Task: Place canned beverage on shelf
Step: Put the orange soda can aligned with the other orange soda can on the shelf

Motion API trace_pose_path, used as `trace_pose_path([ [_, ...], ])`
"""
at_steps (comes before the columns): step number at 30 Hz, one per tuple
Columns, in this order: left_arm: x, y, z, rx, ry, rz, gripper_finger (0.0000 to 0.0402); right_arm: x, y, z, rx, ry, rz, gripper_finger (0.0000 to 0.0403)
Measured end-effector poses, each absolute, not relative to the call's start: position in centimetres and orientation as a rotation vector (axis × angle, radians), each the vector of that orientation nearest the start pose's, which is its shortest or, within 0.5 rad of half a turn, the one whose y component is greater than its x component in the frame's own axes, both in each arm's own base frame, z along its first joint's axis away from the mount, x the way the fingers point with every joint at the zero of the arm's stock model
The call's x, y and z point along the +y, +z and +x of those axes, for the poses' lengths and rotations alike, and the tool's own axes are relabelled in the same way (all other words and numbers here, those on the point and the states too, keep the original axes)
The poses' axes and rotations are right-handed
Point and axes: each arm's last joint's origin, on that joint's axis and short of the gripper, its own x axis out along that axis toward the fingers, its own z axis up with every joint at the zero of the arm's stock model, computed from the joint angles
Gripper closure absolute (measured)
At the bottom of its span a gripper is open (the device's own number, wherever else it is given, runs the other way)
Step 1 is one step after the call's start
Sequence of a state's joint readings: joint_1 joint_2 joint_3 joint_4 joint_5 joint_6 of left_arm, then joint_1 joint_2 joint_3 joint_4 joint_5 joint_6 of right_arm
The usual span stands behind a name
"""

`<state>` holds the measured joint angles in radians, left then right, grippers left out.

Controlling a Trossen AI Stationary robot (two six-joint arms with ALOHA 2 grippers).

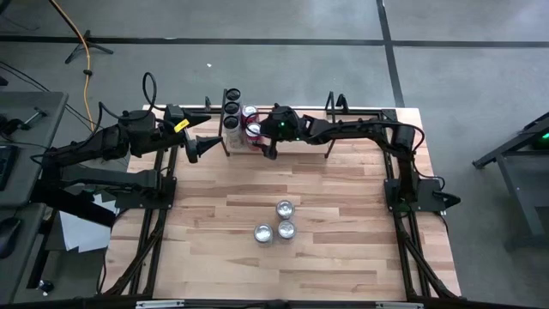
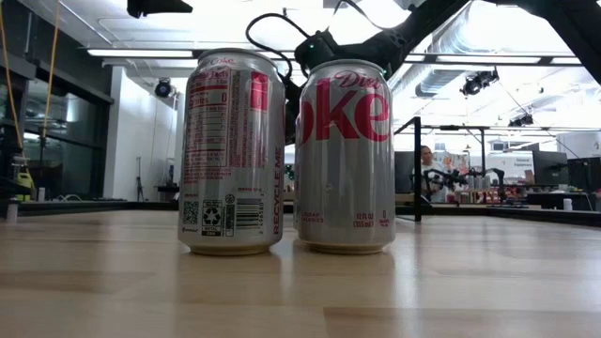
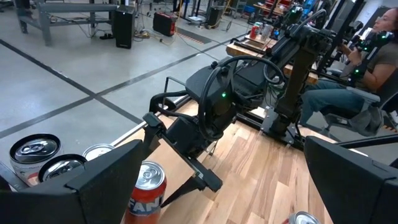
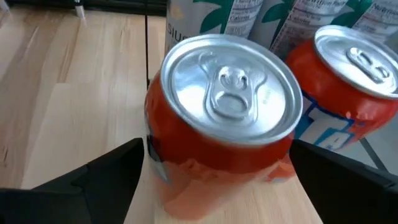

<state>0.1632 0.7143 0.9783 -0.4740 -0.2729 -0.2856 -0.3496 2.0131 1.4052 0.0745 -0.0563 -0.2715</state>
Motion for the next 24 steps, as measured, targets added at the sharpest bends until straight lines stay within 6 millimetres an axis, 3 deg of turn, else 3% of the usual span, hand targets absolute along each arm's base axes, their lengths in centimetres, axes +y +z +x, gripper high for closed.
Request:
trace_pose_path([
  [12, 3.0, 37.8, 13.2, 0.148, 0.461, -0.268, 0.0002, -16.1, 23.6, 39.0, 0.694, -0.221, -0.152, 0.0013],
  [19, 3.0, 37.8, 13.2, 0.152, 0.461, -0.251, 0.0002, -15.5, 26.6, 35.7, 0.753, -0.354, 0.216, 0.0013],
  [24, 3.0, 37.8, 13.2, 0.153, 0.461, -0.243, 0.0002, -14.8, 27.3, 34.6, 0.794, -0.391, 0.349, 0.0013],
])
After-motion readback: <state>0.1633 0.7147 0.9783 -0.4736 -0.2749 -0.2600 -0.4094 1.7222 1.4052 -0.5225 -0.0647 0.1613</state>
